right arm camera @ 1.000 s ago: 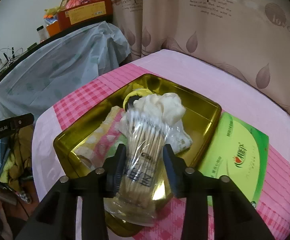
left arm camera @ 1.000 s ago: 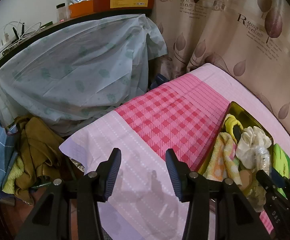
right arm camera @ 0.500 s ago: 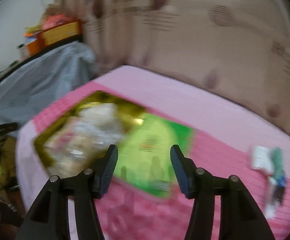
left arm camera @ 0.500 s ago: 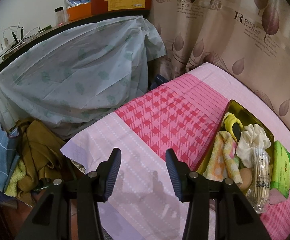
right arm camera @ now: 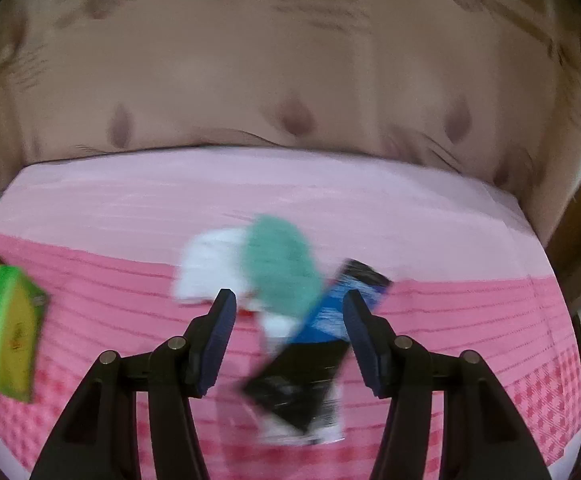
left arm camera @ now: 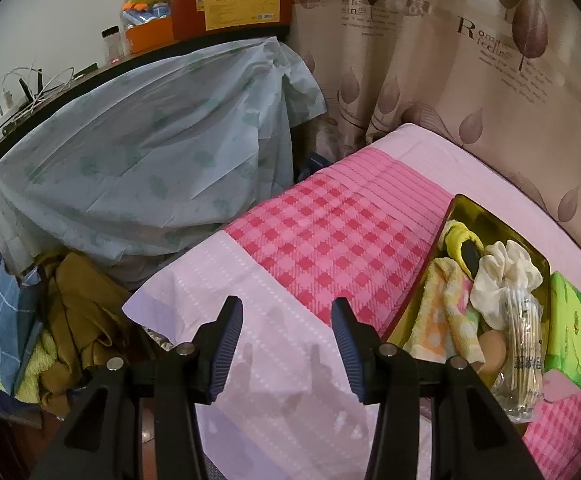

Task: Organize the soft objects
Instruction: 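Grasp the blue-black protein bar sachet with the right gripper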

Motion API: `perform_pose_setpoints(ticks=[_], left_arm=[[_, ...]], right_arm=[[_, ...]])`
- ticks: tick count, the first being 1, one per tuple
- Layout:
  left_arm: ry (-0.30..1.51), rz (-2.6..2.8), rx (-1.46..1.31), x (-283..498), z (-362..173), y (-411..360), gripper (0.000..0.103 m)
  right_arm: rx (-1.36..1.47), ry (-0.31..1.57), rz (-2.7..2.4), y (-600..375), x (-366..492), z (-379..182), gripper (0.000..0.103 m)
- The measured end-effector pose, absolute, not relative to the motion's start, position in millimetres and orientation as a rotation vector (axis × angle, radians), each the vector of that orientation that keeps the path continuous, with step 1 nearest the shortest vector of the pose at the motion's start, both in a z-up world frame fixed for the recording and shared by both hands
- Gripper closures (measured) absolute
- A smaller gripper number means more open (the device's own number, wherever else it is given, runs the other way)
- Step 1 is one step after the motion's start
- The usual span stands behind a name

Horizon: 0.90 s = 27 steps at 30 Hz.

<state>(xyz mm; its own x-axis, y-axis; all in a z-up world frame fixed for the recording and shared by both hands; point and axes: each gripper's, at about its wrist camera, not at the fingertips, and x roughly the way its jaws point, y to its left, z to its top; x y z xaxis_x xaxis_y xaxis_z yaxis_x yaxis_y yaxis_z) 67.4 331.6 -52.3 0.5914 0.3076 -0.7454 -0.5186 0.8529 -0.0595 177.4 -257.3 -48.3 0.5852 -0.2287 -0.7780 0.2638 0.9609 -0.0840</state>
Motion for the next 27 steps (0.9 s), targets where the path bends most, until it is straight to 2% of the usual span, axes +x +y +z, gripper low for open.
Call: perform_pose_setpoints(ticks=[16, 18, 19, 27], left_arm=[[0.805, 0.494, -0.182, 74.4, -53.8, 311.9, 0.056], [0.800, 0.487, -0.164, 74.9, -52.6, 307.5, 0.056], [0.797, 0.485, -0.153, 75.1, -51.9, 305.0, 0.056], [0.751, 0.383, -0.038, 70.0, -36.2, 252.2, 0.056]], right_arm=[[0.135, 1.043, -0.319, -326.2, 196.8, -101.9, 0.051], [0.116, 1.042, -0.310, -331.0, 189.9, -103.4, 0.056], [0.102, 1.044, -0.311, -333.5, 186.4, -104.7, 0.065], [0.039, 0.978, -0.275, -337.5, 154.7, -108.3, 0.070]])
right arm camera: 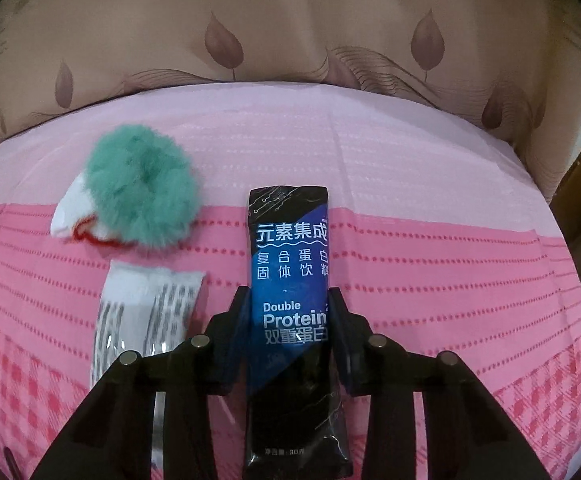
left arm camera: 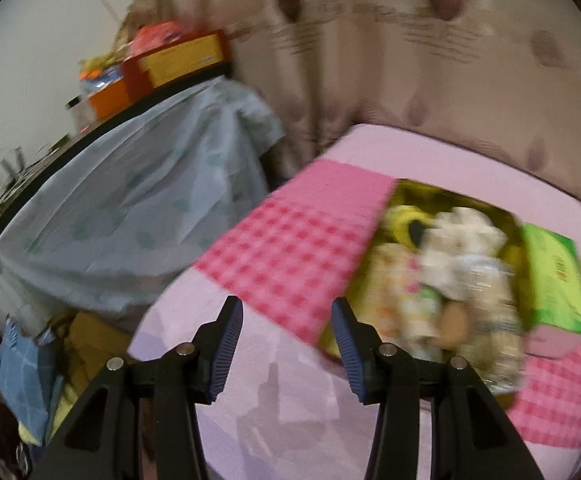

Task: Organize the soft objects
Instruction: 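Grasp the blue-black protein bar sachet with the right gripper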

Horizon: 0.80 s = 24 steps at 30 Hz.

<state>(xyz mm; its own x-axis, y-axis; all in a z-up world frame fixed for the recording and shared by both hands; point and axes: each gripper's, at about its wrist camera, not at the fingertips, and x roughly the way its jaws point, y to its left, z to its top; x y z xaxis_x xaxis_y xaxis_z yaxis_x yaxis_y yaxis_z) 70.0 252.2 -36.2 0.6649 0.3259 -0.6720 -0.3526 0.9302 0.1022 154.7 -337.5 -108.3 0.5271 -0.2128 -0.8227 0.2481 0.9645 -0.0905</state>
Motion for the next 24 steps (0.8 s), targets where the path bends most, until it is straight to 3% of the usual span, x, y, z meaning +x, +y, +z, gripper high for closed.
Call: perform_pose_setpoints(ticks=[8, 24], left_arm=[[0.769, 0.070, 0.034, 81.0, -27.5, 143.4, 0.056], [0.920, -0.442, 0.128, 111.4, -50.6, -109.9, 0.056]], right_arm=[[-0.002, 0.947, -0.279, -339.5, 108.3, -107.2, 0.071], [0.064, 0.920, -0.457, -432.1, 25.8, -102.2, 0.071]])
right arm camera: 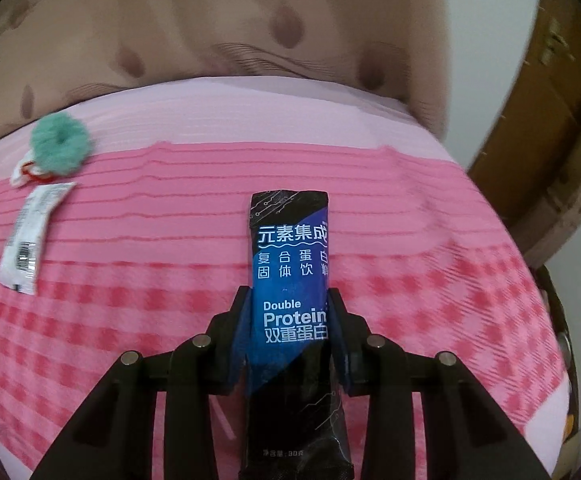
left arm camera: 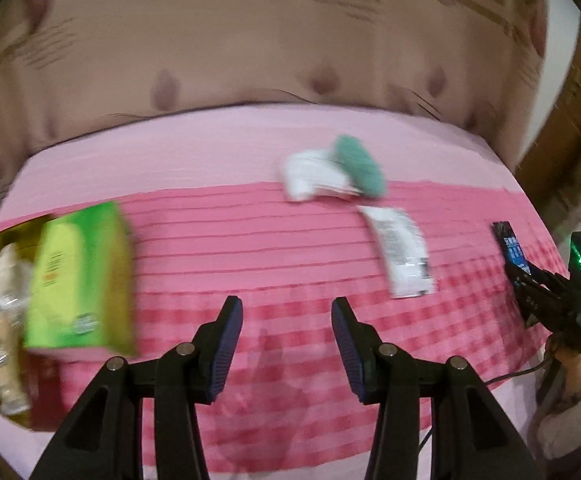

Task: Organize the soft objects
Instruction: 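Grasp the blue-black protein bar sachet with the right gripper, then grasp the white printed sachet with the left gripper while the right gripper holds the protein sachet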

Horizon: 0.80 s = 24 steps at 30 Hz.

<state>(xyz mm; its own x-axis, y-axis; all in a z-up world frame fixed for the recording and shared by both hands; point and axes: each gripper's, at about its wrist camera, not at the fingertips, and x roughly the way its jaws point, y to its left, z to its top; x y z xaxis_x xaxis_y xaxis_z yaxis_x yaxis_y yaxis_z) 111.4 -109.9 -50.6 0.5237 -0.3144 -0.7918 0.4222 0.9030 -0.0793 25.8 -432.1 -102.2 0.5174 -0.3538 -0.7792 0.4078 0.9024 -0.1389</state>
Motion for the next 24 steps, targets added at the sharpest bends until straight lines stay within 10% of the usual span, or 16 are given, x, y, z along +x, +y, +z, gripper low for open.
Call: perform_pose_setpoints(ticks=[19, 24], left_arm=[[1.040, -0.457, 0.126, 160.2, -98.4, -249.4, 0.055], [1.021, -0.437, 0.109, 169.1, -104.4, -253.7, 0.042]], right_arm=[[0.181, 0.895, -0.452, -455.1, 13.7, -101.6, 0.069], [0.180, 0.896, -0.453, -454.5, 13.3, -101.3, 0.068]])
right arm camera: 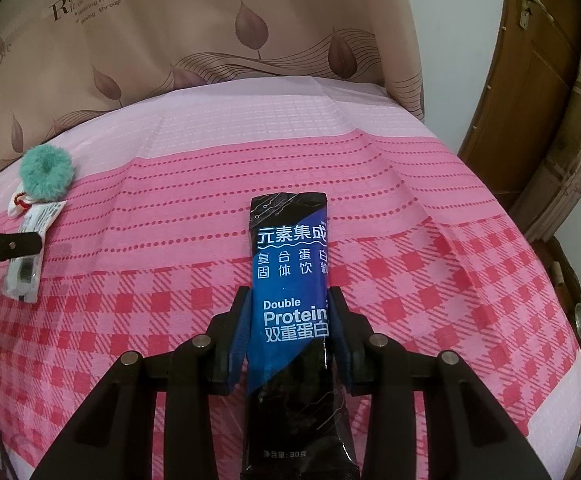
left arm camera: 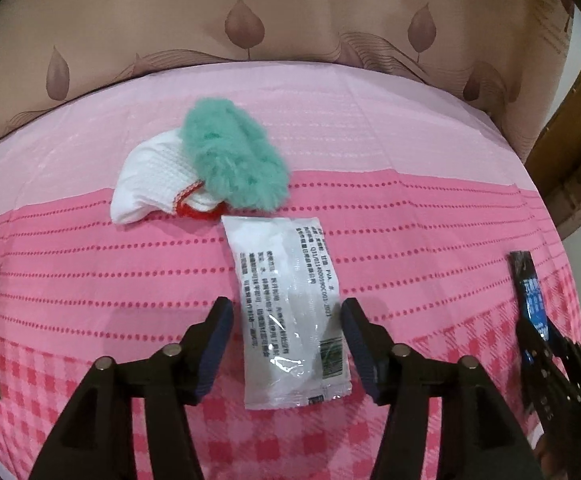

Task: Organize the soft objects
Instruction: 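Grasp the white printed sachet with the left gripper while the right gripper holds the protein sachet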

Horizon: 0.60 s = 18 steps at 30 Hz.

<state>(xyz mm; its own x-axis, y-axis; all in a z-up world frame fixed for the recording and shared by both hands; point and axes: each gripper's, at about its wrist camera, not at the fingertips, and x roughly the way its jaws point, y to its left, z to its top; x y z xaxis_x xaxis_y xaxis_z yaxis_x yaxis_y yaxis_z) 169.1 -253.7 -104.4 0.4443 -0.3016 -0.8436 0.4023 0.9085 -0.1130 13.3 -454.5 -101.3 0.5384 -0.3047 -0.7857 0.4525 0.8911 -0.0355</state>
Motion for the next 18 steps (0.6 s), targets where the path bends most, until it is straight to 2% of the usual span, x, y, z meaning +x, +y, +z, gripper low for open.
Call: perform_pose_setpoints(ticks=[5, 10, 12, 18], left_arm=[[1.040, -0.445, 0.053, 180.0, -110.6, -254.0, 0.038], [1.001, -0.466, 0.189, 173.6, -115.6, -267.0, 0.038], [0.985, -0.481, 0.228, 169.3, -116.1, -269.3, 0.048], [0.980, -0.512, 0.255, 161.8, -115.7, -259.0, 0.050]], right_arm=[[0.175, 0.899, -0.455, -454.1, 14.9, -102.3, 0.068], [0.177, 0.899, -0.454, -453.6, 14.7, -102.7, 0.067], [0.176, 0.900, -0.455, -452.9, 15.2, -102.8, 0.067], [0.175, 0.902, -0.456, -452.5, 15.9, -102.5, 0.067]])
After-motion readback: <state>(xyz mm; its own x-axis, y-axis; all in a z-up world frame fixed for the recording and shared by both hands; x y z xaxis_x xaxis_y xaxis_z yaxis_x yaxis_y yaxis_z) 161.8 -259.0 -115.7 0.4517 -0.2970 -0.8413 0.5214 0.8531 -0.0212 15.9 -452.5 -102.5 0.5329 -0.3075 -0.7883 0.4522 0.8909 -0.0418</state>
